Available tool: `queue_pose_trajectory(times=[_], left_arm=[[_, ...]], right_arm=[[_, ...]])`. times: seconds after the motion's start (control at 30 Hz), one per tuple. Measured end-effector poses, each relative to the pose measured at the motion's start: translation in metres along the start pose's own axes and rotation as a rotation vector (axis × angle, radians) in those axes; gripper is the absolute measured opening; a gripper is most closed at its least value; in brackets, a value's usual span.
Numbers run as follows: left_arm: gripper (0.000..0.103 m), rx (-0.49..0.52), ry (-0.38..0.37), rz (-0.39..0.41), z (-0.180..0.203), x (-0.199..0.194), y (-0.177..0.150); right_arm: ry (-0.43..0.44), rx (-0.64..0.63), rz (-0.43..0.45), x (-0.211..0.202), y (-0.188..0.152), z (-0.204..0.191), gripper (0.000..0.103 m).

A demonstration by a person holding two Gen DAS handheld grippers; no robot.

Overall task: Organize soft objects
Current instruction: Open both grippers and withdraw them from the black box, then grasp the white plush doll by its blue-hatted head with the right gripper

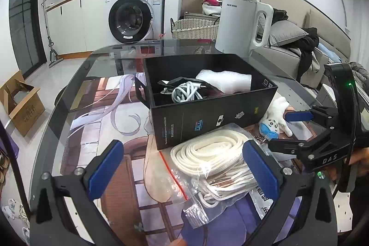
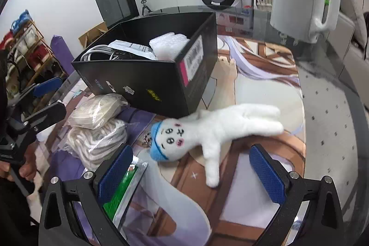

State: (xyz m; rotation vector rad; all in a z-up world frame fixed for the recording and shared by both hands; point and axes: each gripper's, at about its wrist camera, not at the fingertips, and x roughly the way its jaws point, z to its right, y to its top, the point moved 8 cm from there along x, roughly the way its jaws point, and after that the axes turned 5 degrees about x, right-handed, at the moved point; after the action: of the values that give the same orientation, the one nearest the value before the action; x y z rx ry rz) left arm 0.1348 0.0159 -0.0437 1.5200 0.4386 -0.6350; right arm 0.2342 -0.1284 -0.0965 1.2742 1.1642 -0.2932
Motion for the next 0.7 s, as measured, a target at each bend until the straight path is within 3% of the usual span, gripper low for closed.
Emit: queue_pose_trajectory(times=[0.33,0.7], left_arm=[[0.103,-0.004,0.006,-0.010,-0.004,0.004,-0.003],[0.103,0.005,0.005,-0.019,-0.003,0.005,-0.005]], right_arm=[[-0.084,-0.018,-0.005,0.014,0.007,-0.011,0.103],[-0.158,0.001,-0.029,0.016,0.009,0.011,0.103]])
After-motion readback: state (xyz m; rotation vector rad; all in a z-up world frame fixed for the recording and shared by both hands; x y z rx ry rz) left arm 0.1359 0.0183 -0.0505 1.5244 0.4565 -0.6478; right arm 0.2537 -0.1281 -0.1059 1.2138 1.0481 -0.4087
